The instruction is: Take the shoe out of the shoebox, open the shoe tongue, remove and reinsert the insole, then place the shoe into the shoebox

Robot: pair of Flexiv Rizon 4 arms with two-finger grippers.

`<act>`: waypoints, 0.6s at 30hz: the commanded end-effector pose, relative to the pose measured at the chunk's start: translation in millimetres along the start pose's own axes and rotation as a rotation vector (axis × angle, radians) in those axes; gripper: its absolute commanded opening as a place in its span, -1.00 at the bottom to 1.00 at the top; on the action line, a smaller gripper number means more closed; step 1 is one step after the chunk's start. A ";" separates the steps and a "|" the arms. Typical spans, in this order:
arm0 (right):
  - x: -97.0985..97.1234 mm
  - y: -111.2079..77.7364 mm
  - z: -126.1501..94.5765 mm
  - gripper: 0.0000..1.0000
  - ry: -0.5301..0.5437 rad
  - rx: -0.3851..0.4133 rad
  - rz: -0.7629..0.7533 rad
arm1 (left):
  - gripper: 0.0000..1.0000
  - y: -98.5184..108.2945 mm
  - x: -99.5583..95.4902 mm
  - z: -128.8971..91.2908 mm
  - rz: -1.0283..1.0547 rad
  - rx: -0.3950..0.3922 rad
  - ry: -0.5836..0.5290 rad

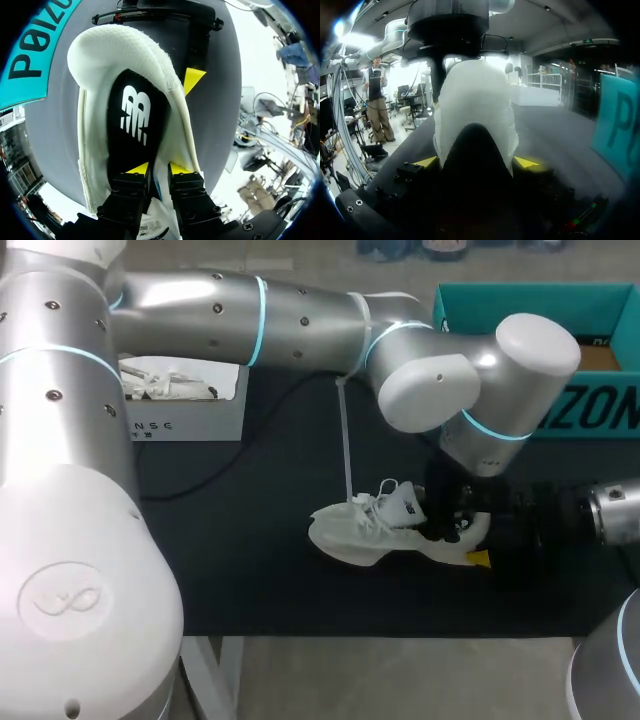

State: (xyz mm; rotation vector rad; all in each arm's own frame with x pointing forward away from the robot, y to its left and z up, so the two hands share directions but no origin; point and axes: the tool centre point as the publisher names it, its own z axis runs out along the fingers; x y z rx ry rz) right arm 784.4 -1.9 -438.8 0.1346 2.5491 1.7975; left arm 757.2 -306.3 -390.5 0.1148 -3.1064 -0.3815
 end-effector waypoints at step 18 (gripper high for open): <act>-0.2 -4.5 3.9 -1.00 -0.002 0.003 0.003 | -1.00 -17.4 -14.9 64.4 -0.022 -0.093 -0.015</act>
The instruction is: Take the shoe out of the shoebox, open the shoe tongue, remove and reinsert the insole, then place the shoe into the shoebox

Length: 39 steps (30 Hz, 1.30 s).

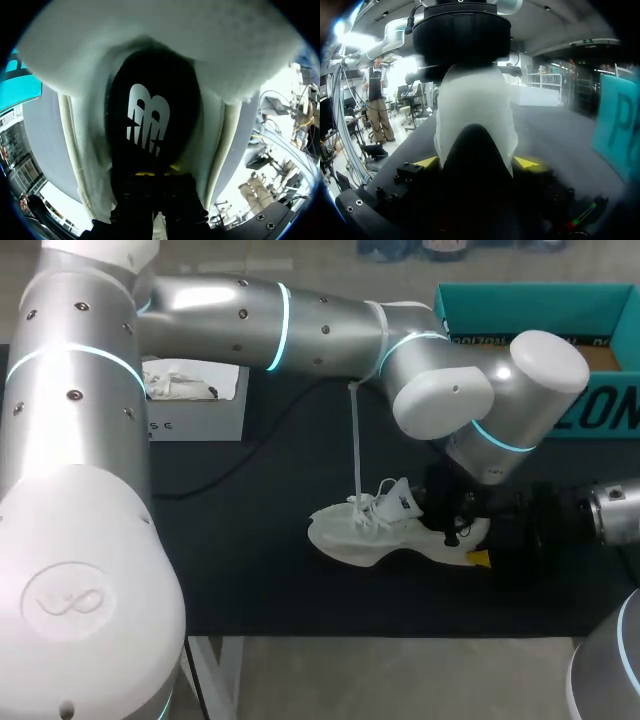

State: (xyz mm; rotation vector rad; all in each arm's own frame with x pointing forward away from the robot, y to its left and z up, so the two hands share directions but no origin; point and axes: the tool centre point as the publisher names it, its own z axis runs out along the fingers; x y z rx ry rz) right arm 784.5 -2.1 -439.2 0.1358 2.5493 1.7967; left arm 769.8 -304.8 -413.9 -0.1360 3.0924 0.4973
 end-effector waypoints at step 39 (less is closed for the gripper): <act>0.0 -4.1 4.0 -1.00 -0.002 0.002 0.002 | -1.00 29.7 2.9 -11.6 -0.085 0.079 -0.198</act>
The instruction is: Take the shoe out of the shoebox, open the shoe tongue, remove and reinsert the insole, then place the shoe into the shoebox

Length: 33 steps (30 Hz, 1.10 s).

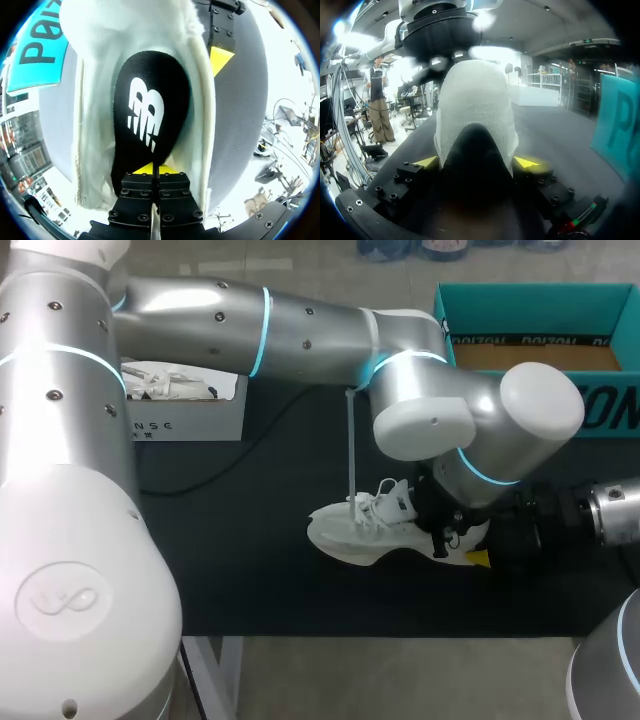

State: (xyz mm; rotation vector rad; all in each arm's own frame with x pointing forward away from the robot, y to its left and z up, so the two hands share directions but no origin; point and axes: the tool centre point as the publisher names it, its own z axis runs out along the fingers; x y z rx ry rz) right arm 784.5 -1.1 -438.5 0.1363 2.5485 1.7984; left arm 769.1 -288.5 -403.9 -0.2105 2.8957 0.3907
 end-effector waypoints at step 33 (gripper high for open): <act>-0.2 -5.0 3.3 -1.00 -0.002 0.004 0.002 | -1.00 44.9 3.6 -53.6 -0.029 0.132 -0.024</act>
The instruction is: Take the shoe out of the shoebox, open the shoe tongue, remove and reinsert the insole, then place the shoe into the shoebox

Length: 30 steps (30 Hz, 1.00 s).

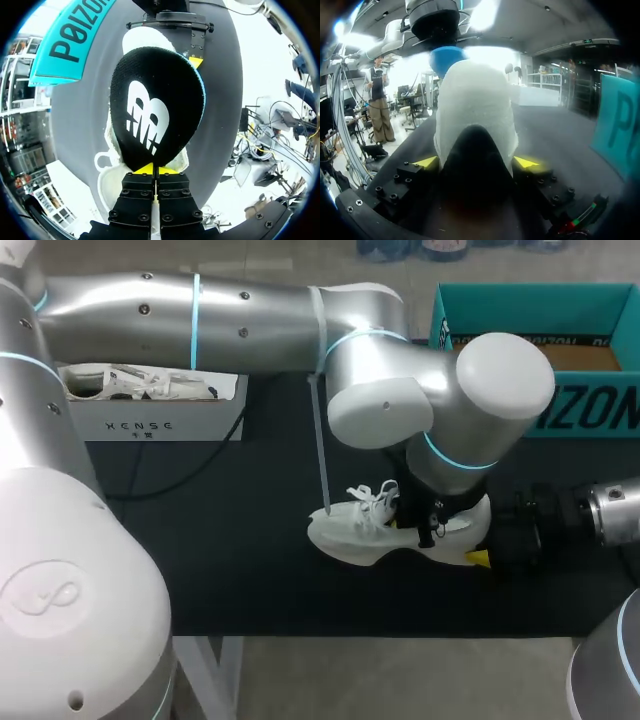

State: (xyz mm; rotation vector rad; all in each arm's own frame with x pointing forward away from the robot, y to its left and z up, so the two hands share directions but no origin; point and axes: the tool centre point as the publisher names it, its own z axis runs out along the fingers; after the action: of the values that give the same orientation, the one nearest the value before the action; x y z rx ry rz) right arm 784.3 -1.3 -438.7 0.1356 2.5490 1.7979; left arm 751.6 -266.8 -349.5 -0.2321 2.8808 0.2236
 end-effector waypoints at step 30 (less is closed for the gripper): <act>-0.4 -4.8 3.5 -1.00 -0.002 0.003 0.002 | -1.00 -60.0 20.4 -35.5 0.145 0.102 -0.022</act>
State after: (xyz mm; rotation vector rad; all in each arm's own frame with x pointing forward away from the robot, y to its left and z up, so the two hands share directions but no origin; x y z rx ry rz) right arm 784.3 -1.6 -438.8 0.1363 2.5492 1.7976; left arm 737.4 -330.6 -332.8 -0.0001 2.8863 0.0927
